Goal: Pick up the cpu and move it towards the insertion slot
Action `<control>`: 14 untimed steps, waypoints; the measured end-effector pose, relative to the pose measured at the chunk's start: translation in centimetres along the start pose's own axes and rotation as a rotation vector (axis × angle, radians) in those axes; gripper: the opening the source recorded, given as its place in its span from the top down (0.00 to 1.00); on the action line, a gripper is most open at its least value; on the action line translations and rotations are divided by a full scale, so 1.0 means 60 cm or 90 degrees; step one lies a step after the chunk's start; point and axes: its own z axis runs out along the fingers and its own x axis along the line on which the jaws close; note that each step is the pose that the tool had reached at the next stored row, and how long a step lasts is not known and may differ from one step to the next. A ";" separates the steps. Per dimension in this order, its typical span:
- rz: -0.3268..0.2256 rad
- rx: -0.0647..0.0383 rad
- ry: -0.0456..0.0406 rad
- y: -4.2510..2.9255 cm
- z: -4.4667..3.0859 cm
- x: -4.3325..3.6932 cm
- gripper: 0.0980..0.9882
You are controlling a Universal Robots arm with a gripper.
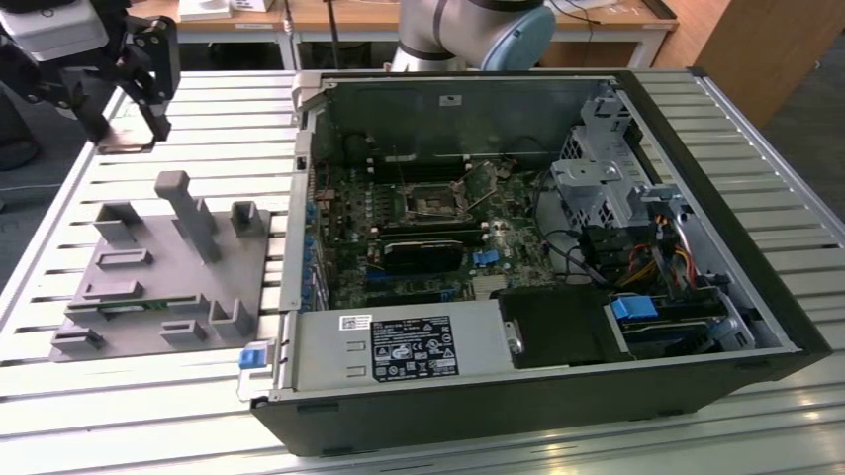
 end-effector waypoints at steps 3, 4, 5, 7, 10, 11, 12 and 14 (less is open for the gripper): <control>0.000 0.000 0.0000 0.000 0.000 -0.004 0.50; 0.000 0.000 0.0000 0.000 0.000 -0.006 0.50; 0.000 0.000 0.0000 0.000 0.000 -0.007 0.50; 0.000 0.000 0.0000 0.000 0.000 -0.010 0.50; 0.000 0.000 0.0000 0.000 0.000 -0.015 0.50; 0.000 0.000 0.0000 0.000 0.000 -0.016 0.50; 0.000 0.000 0.0000 0.000 0.000 -0.018 0.50; 0.000 0.000 0.0000 0.000 0.000 -0.020 0.50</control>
